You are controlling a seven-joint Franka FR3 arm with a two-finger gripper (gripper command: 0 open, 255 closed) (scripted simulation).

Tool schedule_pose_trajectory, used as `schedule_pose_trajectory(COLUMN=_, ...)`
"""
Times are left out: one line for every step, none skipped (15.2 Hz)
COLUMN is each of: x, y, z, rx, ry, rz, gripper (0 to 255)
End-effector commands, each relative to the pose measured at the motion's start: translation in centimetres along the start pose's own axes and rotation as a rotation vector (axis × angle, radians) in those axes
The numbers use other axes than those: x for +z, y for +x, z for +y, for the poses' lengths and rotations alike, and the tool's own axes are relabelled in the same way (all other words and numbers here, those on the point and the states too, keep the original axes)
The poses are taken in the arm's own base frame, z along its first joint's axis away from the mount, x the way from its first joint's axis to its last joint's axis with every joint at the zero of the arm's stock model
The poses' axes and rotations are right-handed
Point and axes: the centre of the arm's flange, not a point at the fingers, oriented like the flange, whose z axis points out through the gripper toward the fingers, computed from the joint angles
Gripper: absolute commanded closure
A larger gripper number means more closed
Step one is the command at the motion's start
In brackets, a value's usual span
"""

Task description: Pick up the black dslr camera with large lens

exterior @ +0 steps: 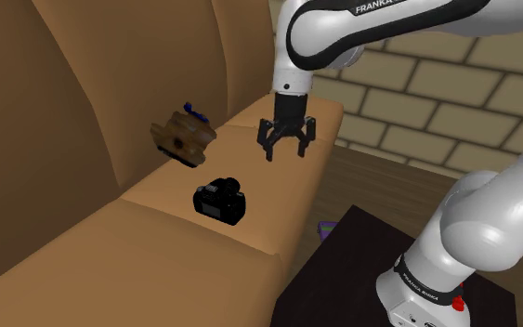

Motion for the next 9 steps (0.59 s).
schedule_pose_trajectory(x=1.5, y=1.8, z=-1.3, rx=0.074, ry=0.019, rz=-0.014, gripper=0)
schedule_pose_trajectory(x=2.2, y=2.6, z=-2.0, rx=0.108, ry=0.028, rz=-0.021, gripper=0)
schedule_pose_trajectory(x=2.9, y=3.5, z=-2.6, rx=0.143, ry=0.037, rz=-0.029, gripper=0)
schedule_pose_trajectory(x=3.6, y=4.4, z=-3.2, rx=0.177, ry=0.046, rz=-0.036, gripper=0)
schedule_pose_trajectory(x=4.3, y=5.4, z=-3.8, rx=0.212, ry=0.055, rz=-0.043, gripper=0)
schedule_pose_trajectory(x=5.0, y=6.3, z=-4.4, rx=0.246, ry=0.064, rz=-0.051, gripper=0)
schedule_pose_trajectory(x=5.7, y=7.3, z=-4.9, rx=0.281, ry=0.073, rz=-0.058, gripper=0)
schedule_pose_trajectory(x=6.4, y=8.2, z=-5.5, rx=0.315, ry=0.082, rz=-0.065, gripper=0)
schedule_pose_trajectory(x=7.1, y=9.2, z=-5.9, rx=0.35, ry=0.09, rz=-0.072, gripper=0)
